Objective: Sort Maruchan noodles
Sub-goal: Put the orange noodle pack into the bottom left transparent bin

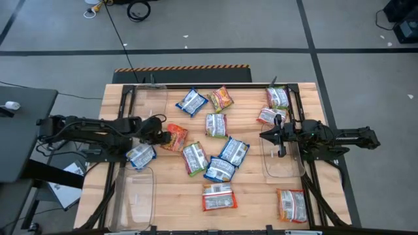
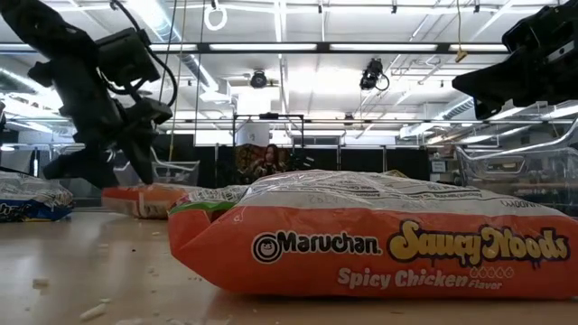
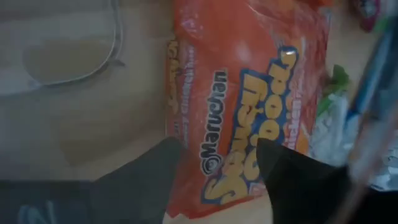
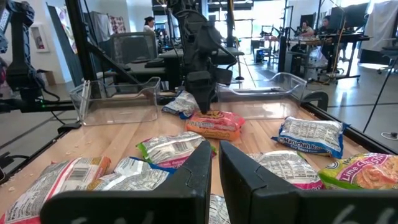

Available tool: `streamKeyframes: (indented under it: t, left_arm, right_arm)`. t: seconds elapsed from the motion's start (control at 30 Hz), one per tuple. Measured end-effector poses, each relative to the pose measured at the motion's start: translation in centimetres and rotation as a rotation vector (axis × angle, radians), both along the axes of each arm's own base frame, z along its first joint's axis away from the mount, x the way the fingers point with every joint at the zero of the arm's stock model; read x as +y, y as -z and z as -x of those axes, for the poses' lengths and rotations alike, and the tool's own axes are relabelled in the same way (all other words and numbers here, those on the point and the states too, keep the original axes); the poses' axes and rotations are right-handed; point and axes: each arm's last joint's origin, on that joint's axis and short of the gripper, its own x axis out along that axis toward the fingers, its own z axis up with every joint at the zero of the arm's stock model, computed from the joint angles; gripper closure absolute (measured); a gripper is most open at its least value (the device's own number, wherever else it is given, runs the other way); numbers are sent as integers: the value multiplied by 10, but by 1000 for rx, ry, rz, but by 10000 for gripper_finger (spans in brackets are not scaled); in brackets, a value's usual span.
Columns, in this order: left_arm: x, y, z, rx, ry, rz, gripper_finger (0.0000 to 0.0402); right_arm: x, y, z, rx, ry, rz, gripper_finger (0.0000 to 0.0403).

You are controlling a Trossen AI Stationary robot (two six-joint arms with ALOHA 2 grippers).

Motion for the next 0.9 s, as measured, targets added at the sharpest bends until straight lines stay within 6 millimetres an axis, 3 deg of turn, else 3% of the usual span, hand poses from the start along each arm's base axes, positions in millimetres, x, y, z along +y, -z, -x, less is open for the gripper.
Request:
streamKeyframes:
  t: [0.17,0.33,0.5,0.7,0.9]
  left_arm:
    - [-2,-21,-7,33,14,-13,175]
    - [-9,-58,-15,79,22,-46,175]
    - [-37,-85,-20,52,-40,-63,175]
    - [-75,-76,-6,102,-222,-217,175]
    - [-78,-60,-5,102,-312,-226,175]
  right_arm:
    - [0,0,0,0,0,0,367]
    - [0,0,0,0,0,0,367]
    - [0,0,0,0,0,0,367]
    - [0,0,0,0,0,0,367]
    - [0,0,0,0,0,0,367]
